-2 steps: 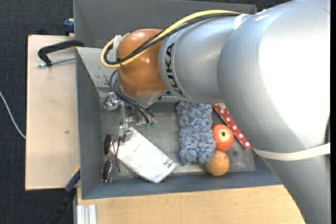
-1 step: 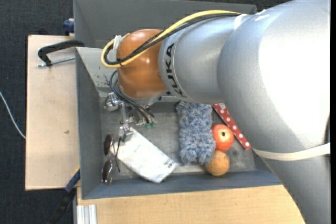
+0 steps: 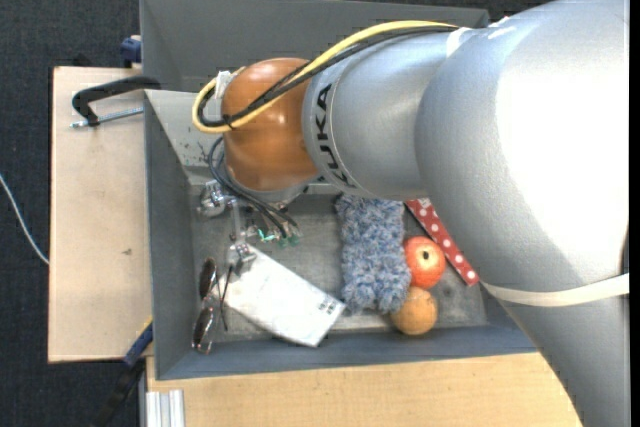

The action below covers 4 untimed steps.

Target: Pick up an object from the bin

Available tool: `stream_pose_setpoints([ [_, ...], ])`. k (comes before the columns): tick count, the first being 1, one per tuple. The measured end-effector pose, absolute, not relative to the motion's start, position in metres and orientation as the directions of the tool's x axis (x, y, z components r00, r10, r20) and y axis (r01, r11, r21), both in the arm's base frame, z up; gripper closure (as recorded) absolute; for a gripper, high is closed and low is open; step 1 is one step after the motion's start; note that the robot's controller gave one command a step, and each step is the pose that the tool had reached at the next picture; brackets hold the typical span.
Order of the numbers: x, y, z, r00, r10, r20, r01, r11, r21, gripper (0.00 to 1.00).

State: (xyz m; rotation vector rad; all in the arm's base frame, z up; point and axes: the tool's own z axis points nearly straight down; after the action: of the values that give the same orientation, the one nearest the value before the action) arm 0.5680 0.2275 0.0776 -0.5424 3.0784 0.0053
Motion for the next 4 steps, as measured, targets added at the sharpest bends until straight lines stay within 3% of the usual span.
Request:
stream_pose_setpoints([
  [1, 0.562, 0.229, 0.077, -0.925, -0.38, -0.007, -0.38, 0.925, 0.0, 0.0],
  [2, 0.549, 0.23, 0.076, -0.838, -0.545, -0.01, -0.545, 0.838, 0.0, 0.0],
  [3, 0.541, 0.231, 0.077, -0.669, -0.743, -0.008, -0.743, 0.669, -0.002, 0.0],
  [4, 0.515, 0.231, 0.075, -0.585, -0.811, 0.002, -0.811, 0.585, -0.003, 1.0],
])
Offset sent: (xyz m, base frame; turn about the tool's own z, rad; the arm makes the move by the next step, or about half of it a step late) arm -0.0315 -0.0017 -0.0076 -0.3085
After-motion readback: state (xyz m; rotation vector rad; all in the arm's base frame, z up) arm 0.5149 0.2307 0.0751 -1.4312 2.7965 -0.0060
